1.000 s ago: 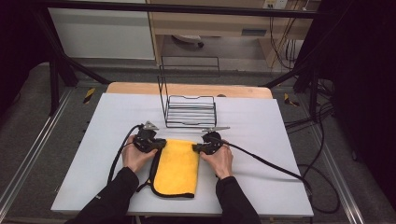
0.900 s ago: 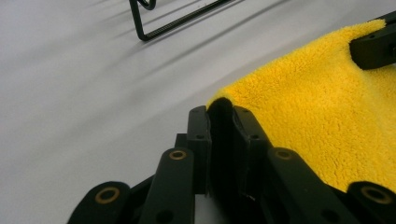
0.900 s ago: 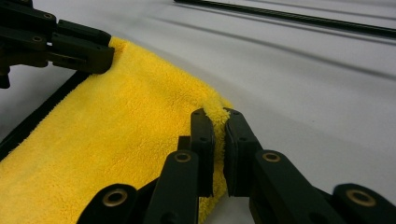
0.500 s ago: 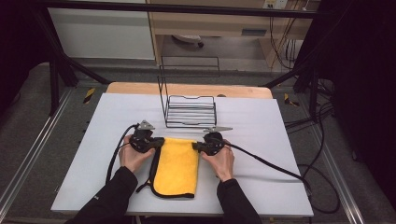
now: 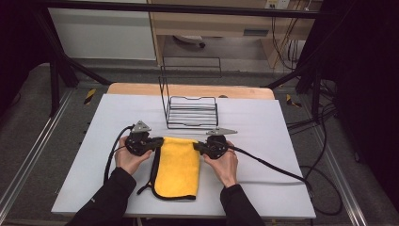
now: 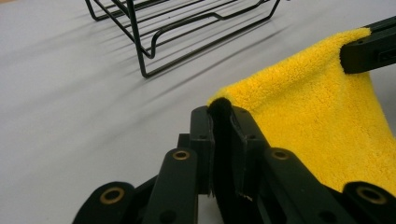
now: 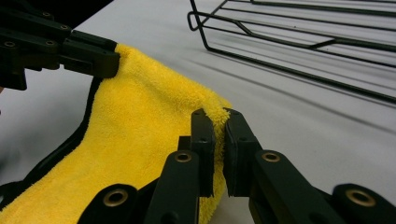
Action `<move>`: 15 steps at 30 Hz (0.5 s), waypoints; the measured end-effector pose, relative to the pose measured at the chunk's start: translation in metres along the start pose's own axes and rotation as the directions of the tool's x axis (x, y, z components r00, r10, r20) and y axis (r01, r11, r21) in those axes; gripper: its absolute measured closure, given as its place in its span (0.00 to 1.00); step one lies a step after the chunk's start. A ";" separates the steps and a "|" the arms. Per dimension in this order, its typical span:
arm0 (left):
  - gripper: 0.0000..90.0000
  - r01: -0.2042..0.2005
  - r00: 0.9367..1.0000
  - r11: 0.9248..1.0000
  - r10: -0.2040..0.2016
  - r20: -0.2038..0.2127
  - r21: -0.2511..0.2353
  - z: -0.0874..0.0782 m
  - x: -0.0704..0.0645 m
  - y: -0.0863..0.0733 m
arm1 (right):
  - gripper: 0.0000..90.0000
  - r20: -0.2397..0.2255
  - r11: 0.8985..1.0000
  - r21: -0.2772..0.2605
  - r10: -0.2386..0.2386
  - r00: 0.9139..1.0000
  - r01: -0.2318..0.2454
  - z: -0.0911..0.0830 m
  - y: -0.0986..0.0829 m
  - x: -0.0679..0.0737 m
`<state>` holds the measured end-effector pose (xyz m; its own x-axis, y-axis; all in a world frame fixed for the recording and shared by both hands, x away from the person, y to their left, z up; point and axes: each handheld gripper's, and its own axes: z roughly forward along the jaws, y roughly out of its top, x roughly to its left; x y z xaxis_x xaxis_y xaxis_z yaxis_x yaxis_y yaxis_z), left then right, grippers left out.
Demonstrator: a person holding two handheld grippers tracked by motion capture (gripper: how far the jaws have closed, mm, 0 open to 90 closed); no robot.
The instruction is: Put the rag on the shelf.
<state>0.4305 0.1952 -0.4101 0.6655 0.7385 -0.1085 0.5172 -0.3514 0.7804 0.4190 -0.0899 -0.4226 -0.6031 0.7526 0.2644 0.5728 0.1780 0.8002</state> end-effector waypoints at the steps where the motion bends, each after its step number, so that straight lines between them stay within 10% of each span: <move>1: 0.89 -0.001 1.000 1.000 0.001 0.001 -0.005 -0.002 0.000 0.000 | 0.94 -0.003 1.000 -0.005 -0.004 1.000 0.004 -0.001 0.000 0.001; 15: 0.89 -0.014 1.000 0.998 0.013 -0.012 -0.058 -0.020 -0.010 0.003 | 0.94 -0.021 0.998 -0.057 -0.042 0.999 0.041 -0.015 0.004 0.009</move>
<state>0.4148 0.1983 -0.3950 0.6656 0.7407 -0.0912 0.4760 -0.3272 0.8163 0.4077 -0.0922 -0.4089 -0.6383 0.7307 0.2421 0.5155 0.1722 0.8394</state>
